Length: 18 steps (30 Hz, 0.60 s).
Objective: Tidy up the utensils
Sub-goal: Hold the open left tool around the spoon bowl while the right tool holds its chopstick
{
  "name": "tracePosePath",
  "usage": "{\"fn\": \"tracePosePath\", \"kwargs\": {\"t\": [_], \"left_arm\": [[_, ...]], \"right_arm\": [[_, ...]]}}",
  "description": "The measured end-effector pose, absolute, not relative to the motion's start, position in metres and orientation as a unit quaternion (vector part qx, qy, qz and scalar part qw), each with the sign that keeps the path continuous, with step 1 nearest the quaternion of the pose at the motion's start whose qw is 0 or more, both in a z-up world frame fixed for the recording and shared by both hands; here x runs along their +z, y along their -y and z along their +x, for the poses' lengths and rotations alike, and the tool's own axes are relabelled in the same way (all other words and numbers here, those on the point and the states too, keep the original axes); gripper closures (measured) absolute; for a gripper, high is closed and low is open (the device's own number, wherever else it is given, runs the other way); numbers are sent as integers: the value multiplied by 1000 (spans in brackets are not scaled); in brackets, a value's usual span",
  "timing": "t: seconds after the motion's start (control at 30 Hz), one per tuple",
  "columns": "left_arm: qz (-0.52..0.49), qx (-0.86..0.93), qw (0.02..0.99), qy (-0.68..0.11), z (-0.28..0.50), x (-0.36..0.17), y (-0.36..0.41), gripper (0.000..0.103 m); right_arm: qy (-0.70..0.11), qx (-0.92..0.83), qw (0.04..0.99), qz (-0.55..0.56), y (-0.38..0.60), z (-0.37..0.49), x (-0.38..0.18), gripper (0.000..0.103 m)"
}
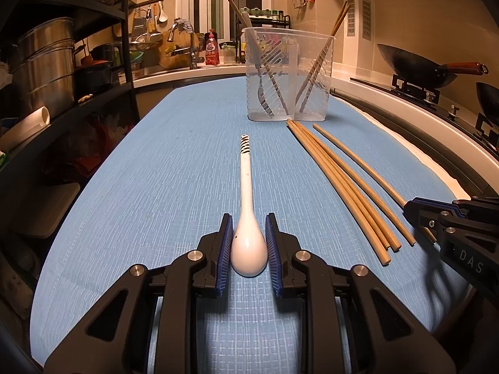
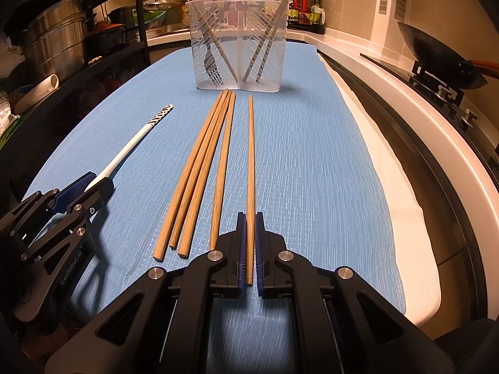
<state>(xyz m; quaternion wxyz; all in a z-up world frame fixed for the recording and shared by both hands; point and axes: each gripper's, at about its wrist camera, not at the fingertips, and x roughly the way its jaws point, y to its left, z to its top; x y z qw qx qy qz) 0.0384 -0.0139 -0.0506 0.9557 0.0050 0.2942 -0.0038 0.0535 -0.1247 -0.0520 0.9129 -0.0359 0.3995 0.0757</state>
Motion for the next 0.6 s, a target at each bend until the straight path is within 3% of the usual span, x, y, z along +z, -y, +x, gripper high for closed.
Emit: {"fn": "tracePosePath", "kwargs": {"t": [0.6], "left_arm": [[-4,-5,959,-282,25,-27,0,82]], "right_arm": [[-364,86,927,-29,126,37,-32,98]]}}
